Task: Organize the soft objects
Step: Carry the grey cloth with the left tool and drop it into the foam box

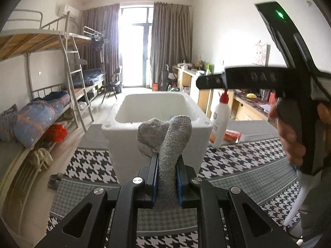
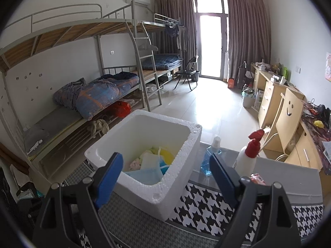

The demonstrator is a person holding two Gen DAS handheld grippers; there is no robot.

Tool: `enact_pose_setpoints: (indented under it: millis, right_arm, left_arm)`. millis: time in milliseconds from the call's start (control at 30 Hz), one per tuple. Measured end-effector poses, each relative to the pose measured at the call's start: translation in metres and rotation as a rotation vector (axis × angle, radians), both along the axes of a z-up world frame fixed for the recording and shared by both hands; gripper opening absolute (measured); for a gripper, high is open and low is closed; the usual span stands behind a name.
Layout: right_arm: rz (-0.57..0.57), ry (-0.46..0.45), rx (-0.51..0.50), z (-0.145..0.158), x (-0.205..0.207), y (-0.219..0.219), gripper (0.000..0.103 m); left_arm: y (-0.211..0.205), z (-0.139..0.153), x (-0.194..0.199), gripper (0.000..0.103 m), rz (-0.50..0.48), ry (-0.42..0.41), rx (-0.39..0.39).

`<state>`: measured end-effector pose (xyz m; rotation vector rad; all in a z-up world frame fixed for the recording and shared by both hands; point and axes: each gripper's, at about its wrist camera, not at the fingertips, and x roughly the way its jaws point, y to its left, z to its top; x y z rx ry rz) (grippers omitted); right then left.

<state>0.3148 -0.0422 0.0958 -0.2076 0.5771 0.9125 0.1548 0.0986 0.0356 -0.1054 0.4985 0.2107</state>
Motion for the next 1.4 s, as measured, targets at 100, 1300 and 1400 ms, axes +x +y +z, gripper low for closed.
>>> enact_pose_setpoints:
  millis: [100,1300,1400]
  right_arm:
    - [0.006,-0.005,0.006,0.000,-0.004,-0.004,0.088]
    - [-0.031,-0.012,0.090,-0.008,-0.027,-0.049,0.088]
    - [-0.041,-0.019,0.085,-0.007,-0.028,-0.052,0.088]
  left_arm:
    - [0.001,0.006,0.000,0.015,-0.004,-0.018,0.000]
    - [0.010,0.037,0.039,0.015,-0.003,-0.083,0.041]
    - [0.013,0.035,0.046,0.015,-0.011,-0.070,0.025]
